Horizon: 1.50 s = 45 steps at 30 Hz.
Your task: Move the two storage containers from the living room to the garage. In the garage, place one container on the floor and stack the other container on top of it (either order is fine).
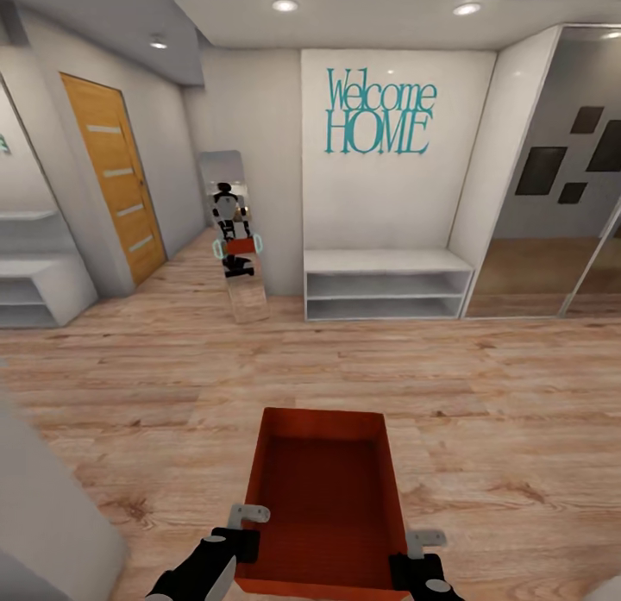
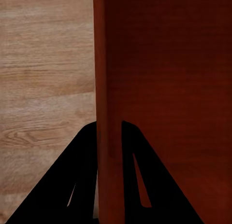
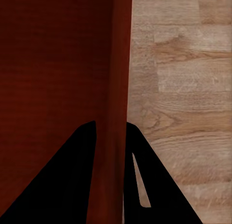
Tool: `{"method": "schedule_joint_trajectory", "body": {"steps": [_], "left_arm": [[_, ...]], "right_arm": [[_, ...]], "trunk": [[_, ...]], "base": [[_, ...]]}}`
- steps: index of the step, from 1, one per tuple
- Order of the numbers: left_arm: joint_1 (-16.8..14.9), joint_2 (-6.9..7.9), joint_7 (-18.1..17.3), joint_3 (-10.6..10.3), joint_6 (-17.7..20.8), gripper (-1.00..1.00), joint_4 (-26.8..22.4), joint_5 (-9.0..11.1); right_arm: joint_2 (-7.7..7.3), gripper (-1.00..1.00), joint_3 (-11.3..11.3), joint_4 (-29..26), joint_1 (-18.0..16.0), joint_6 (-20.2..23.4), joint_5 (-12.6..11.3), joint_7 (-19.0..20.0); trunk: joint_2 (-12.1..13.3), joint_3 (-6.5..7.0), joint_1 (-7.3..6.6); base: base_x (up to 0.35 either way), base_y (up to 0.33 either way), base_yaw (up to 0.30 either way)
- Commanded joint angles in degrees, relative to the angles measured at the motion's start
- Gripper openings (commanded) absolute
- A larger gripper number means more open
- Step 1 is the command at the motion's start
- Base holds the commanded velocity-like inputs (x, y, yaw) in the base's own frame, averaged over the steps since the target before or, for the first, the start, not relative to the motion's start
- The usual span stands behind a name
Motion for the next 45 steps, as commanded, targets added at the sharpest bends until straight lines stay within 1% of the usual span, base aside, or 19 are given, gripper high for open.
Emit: {"method": "schedule_joint_trajectory", "body": {"steps": [1, 13, 40, 45], "left_arm": [[0.01, 0.0, 0.46, -0.97, 0.35, -1.0, 0.05, 0.31], [0.01, 0.02, 0.46, -0.97, 0.35, -1.0, 0.05, 0.31], [0.01, 0.02, 0.46, -0.97, 0.35, -1.0, 0.05, 0.31], [0.01, 0.02, 0.46, -0.97, 0.35, -1.0, 0.05, 0.31]], "right_arm": [[-0.31, -1.0, -0.35, 0.02, -0.09, -0.41, -0.11, -0.78], [-0.33, -1.0, -0.35, 0.02, -0.07, -0.39, -0.11, -0.75], [-0.29, -1.0, -0.35, 0.02, -0.07, -0.47, -0.11, -0.74], [-0.29, -1.0, -0.35, 0.02, -0.06, -0.48, -0.11, -0.74]], "trunk": [[-0.05, -0.07, 0.04], [-0.05, -0.07, 0.04], [-0.05, -0.07, 0.04], [-0.05, -0.07, 0.04]], "base": [[0.323, 0.0, 0.0], [0.323, 0.0, 0.024], [0.323, 0.0, 0.291], [0.323, 0.0, 0.095]]}}
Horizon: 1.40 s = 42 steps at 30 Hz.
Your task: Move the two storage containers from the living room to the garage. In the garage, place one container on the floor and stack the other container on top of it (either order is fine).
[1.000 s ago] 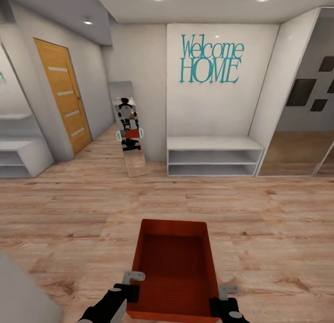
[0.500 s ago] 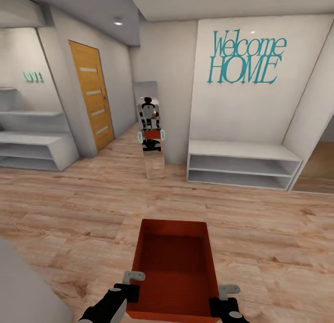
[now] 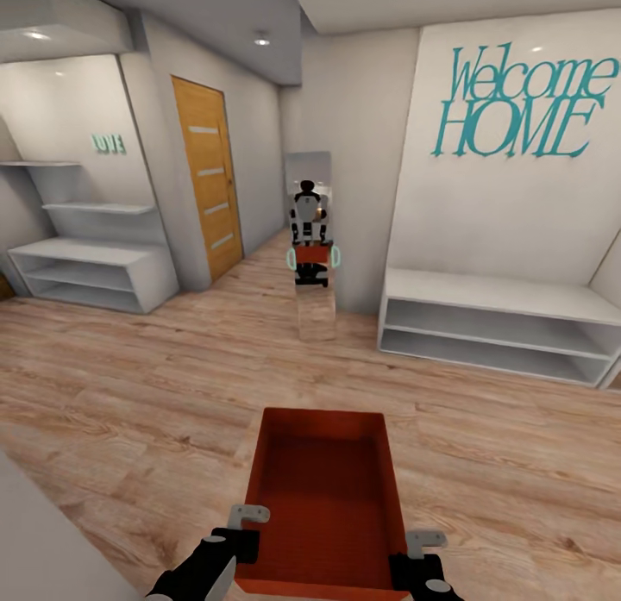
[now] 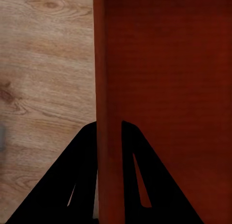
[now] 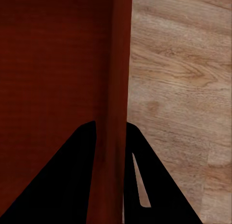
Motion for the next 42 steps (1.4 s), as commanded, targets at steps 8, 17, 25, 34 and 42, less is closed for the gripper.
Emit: {"method": "schedule_joint_trajectory", "body": {"steps": [8, 17, 25, 34, 42], "left_arm": [[-0.03, 0.01, 0.46, -0.93, 0.35, -1.0, 0.07, 0.28], [-0.01, 0.01, 0.46, -0.93, 0.35, -1.0, 0.07, 0.3], [0.0, 0.01, 0.46, -0.93, 0.35, -1.0, 0.07, 0.28], [-0.01, 0.01, 0.46, -0.93, 0.35, -1.0, 0.07, 0.31], [-0.02, 0.01, 0.46, -0.93, 0.35, -1.0, 0.07, 0.3]], "right_arm": [[-0.3, -1.0, -0.39, 0.0, -0.11, -0.4, -0.03, -0.73], [-0.3, -1.0, -0.39, 0.0, -0.08, -0.4, -0.03, -0.73], [-0.3, -1.0, -0.39, 0.0, -0.08, -0.4, -0.03, -0.73], [-0.29, -1.0, -0.39, 0.0, -0.11, -0.32, -0.03, -0.74], [-0.3, -1.0, -0.39, 0.0, -0.09, -0.32, -0.03, -0.73]], "trunk": [[-0.05, -0.07, 0.04], [-0.05, -0.07, 0.04], [-0.05, -0.07, 0.04], [-0.05, -0.07, 0.04], [-0.05, -0.07, 0.04]], "base": [[0.323, 0.0, 0.006], [0.323, 0.0, 0.0], [0.323, 0.0, 0.0], [0.323, 0.0, 0.042], [0.323, 0.0, 0.253]]}}
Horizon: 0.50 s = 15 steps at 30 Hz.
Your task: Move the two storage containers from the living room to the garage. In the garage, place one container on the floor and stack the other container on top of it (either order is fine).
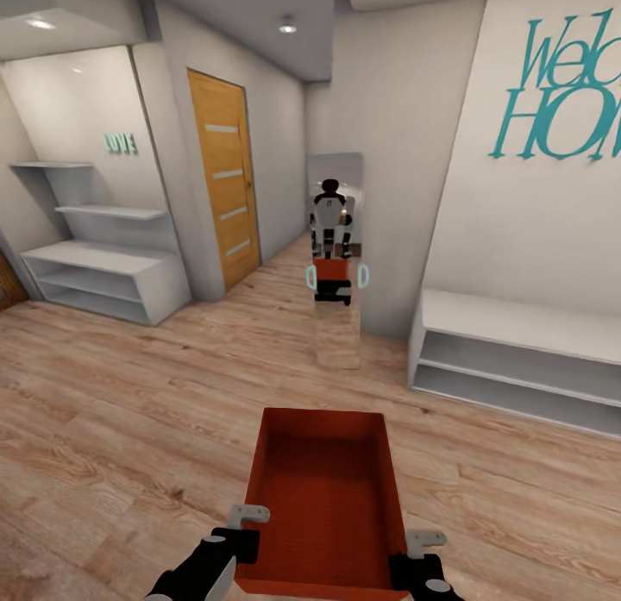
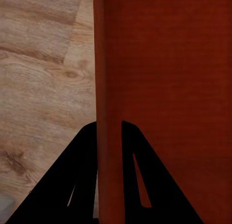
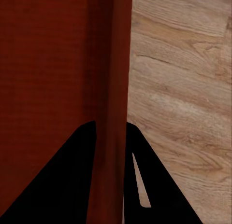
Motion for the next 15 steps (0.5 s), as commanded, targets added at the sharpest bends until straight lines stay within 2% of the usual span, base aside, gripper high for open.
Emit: {"method": "schedule_joint_trajectory", "body": {"steps": [1, 15], "left_arm": [[-0.01, 0.01, 0.46, -0.96, 0.34, -1.0, 0.07, 0.29], [0.0, 0.01, 0.46, -0.96, 0.34, -1.0, 0.07, 0.22]], "right_arm": [[-0.31, -1.0, -0.3, 0.01, -0.08, -0.43, -0.16, -0.75], [-0.31, -1.0, -0.3, 0.01, -0.08, -0.45, -0.16, -0.75]], "trunk": [[-0.05, -0.07, 0.04], [-0.05, -0.07, 0.04]], "base": [[0.323, 0.0, 0.272], [0.323, 0.0, 0.272]]}}
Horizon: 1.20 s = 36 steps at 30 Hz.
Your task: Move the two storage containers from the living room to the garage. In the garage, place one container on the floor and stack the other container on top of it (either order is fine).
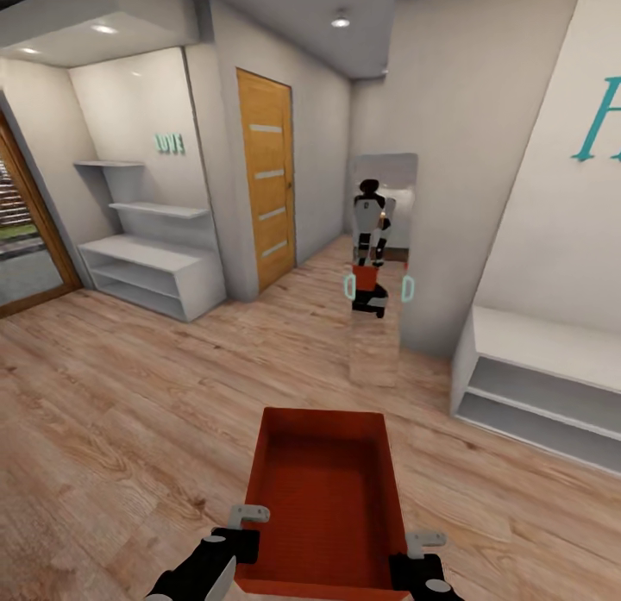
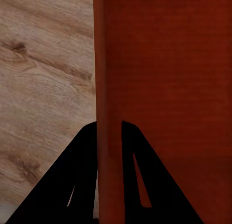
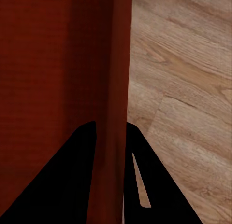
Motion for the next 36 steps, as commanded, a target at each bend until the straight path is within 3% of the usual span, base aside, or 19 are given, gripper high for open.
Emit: {"method": "schedule_joint_trajectory", "body": {"steps": [1, 36], "left_arm": [[-0.01, 0.01, 0.46, -0.97, 0.34, -1.0, 0.09, 0.25], [-0.02, 0.01, 0.46, -0.97, 0.34, -1.0, 0.09, 0.27]], "right_arm": [[-0.31, -1.0, -0.37, -0.01, -0.08, -0.41, -0.08, -0.74], [-0.31, -1.0, -0.37, -0.01, -0.05, -0.44, -0.08, -0.74]], "trunk": [[-0.05, -0.07, 0.04], [-0.05, -0.07, 0.04]], "base": [[0.323, 0.0, 0.272], [0.323, 0.0, 0.272]]}}
